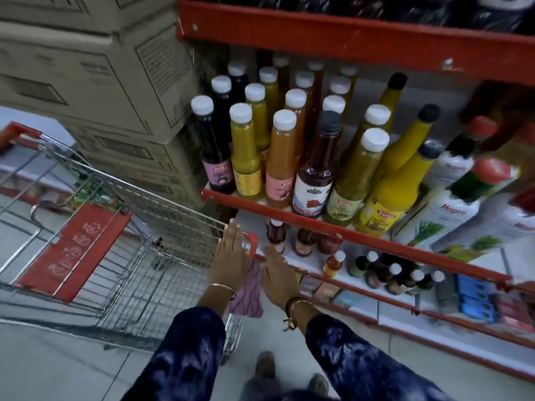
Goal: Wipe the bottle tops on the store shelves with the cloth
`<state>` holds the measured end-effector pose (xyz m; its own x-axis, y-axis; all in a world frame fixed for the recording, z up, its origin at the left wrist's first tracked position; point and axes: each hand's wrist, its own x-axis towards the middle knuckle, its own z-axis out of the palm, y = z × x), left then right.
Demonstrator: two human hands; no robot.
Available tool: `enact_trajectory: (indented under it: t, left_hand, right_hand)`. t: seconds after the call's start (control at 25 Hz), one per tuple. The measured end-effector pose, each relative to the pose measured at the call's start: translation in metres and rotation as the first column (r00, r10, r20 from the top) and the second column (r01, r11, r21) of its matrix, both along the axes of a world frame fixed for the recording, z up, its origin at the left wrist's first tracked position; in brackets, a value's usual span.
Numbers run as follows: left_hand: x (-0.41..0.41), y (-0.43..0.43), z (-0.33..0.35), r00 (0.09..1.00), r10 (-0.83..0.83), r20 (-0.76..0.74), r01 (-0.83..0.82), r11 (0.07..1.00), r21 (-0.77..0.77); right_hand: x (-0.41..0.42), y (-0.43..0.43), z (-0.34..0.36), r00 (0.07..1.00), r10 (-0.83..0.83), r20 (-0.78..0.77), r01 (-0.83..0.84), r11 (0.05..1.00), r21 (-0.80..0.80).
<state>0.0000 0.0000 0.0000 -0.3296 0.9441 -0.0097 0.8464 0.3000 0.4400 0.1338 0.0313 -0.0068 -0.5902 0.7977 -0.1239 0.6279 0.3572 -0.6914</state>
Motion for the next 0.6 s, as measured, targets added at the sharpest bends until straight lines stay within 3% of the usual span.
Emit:
enact_trajectory:
  t: [0.08, 0.16, 0.32, 0.4, 0.6]
  left_hand:
    - [0.003, -0.005, -0.016, 0.983, 0.094, 0.155, -0.074, 0.989, -0.132]
    - [0.011, -0.01, -0.029, 0.975, 0.11, 0.194, -0.043, 0.946, -0.321]
    - [0.018, 0.003, -0.021, 0.989, 0.087, 0.117, -0.009, 0.84, -0.543]
    - [0.022, 0.015, -0.003, 0.997, -0.004, 0.076, 0.049, 0.793, -0.608]
    - [0.038, 0.063, 0.079, 0.941, -0.212, 0.265, 0.316, 0.83, -0.46]
  right_hand:
    - [-0.008, -0.007, -0.014, 0.998, 0.021, 0.066, -0.01, 0.988, -0.152]
    - [-0.014, -0.015, -0.023, 0.995, 0.067, 0.076, -0.041, 0.953, -0.301]
    - [-0.017, -0.003, -0.015, 0.998, 0.026, 0.064, -0.002, 0.938, -0.348]
    - [-0.012, 0.009, -0.01, 0.999, -0.011, -0.031, -0.001, 0.936, -0.353]
    - [0.035, 0.044, 0.051, 0.939, -0.1, -0.33, -0.111, 0.819, -0.563]
